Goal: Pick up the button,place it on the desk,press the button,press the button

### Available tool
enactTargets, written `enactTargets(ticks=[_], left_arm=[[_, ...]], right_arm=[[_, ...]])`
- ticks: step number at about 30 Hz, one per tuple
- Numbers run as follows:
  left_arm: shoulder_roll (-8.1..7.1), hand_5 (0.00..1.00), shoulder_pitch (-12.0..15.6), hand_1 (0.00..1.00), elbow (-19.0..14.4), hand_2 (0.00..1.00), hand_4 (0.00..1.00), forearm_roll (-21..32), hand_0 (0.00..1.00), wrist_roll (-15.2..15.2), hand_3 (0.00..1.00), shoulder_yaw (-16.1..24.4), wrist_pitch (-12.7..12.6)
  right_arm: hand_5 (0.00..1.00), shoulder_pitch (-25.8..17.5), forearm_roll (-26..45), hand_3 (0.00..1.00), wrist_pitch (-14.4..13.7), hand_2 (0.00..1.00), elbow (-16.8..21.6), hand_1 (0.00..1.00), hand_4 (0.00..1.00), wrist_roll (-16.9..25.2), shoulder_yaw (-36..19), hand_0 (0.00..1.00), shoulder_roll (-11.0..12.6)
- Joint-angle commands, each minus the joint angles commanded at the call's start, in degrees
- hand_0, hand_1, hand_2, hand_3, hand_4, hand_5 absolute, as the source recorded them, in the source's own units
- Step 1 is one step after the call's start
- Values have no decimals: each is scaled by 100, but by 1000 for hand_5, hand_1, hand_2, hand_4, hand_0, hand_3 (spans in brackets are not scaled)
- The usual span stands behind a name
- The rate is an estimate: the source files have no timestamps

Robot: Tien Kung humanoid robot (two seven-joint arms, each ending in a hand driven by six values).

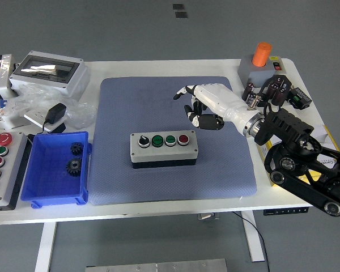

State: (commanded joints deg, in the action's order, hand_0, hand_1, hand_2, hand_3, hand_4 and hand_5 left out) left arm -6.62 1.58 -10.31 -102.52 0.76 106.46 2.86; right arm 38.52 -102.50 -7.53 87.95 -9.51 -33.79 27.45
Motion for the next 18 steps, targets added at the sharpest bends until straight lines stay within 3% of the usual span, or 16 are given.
enactTargets(ticks=[5,10,18], left_arm=[[2,238,-7,727,0,586,498,-5,729,-2,611,2,1],[3,236,-5,727,0,586,495,-19,729,1,612,16,4],[5,233,-6,727,0,586,495,-34,729,-1,611,26,11]], right_arm=[[501,-53,40,998,109,998,28,998,998,-81,-39,998,-201],[500,-50,158,998,237,998,37,998,998,-149,-12,998,-257],[504,5,26,998,443,998,-194,998,998,-336,430,998,-347]])
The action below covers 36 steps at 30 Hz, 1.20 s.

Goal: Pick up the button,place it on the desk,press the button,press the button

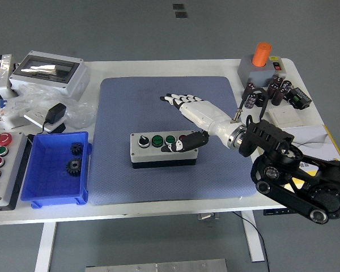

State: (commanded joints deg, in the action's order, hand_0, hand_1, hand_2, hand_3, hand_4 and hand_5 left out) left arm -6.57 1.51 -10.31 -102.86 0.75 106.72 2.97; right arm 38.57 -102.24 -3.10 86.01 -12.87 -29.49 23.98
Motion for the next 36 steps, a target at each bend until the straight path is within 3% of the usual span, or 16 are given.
enactTargets(ticks=[10,21,22,27,28,33,34,36], left_arm=[[-4,222,-8,727,0,586,499,-20,729,0,612,8,8],[-15,220,-3,728,0,585,500,-54,729,-7,612,25,17],[-16,221,-2,728,0,586,501,-57,729,-7,612,27,17],[-17,221,-2,728,0,586,501,-62,729,-7,612,28,18],[-18,221,-3,727,0,586,500,-62,729,-8,612,28,18],[-19,221,-2,727,0,586,500,-74,729,-10,612,38,20],[-19,222,0,728,0,587,502,-73,730,-10,613,37,20],[-19,222,3,728,0,587,502,-70,730,-9,613,36,19]], right_arm=[[511,124,-284,998,-156,998,-737,998,998,-211,569,998,-300],[487,167,-388,998,-584,998,-1112,998,998,-349,1023,998,-483],[382,169,-379,998,-642,830,-1121,794,998,-360,1054,701,-490],[382,172,-334,998,-882,830,-1165,794,998,-392,1151,701,-512],[235,171,-331,882,-911,670,-1174,610,891,-395,1166,423,-515],[235,159,-379,882,-964,670,-1231,610,891,-424,1234,423,-537],[80,153,-376,581,-993,456,-1248,419,662,-429,1229,272,-542],[80,147,-352,581,-1053,456,-1272,419,662,-435,1197,272,-549]])
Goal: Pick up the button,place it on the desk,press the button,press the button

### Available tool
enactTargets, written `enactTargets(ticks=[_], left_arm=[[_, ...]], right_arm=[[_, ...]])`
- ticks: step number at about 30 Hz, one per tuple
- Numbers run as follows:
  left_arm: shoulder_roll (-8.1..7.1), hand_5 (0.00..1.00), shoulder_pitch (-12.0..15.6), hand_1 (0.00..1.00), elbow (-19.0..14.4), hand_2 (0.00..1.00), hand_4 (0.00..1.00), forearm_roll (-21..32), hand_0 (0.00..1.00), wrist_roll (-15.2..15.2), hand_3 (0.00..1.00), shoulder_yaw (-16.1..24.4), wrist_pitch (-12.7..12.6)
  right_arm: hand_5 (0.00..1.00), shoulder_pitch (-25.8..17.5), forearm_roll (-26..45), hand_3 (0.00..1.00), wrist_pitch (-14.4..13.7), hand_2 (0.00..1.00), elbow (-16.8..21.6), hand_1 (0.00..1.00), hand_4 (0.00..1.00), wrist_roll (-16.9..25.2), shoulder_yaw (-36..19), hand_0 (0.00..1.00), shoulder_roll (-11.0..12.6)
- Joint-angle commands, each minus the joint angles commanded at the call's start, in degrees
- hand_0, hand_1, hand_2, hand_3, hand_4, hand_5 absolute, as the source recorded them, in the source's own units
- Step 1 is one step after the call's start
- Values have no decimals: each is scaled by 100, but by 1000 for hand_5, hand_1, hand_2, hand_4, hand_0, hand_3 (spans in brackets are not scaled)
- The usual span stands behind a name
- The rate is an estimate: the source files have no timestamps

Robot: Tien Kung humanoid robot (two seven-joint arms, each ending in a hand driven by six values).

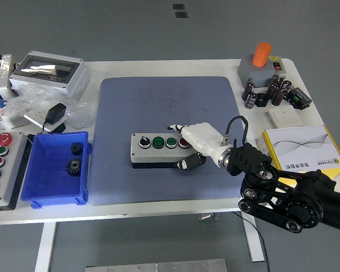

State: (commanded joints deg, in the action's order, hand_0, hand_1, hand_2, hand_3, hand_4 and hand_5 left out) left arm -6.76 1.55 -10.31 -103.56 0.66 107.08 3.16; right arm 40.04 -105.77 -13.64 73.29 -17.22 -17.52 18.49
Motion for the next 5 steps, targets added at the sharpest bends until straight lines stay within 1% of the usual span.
enactTargets(ticks=[5], left_arm=[[-1,222,3,728,0,587,502,1,730,-4,613,-1,1]], right_arm=[[80,-30,238,581,-280,456,-65,419,662,-67,-246,272,-15]])
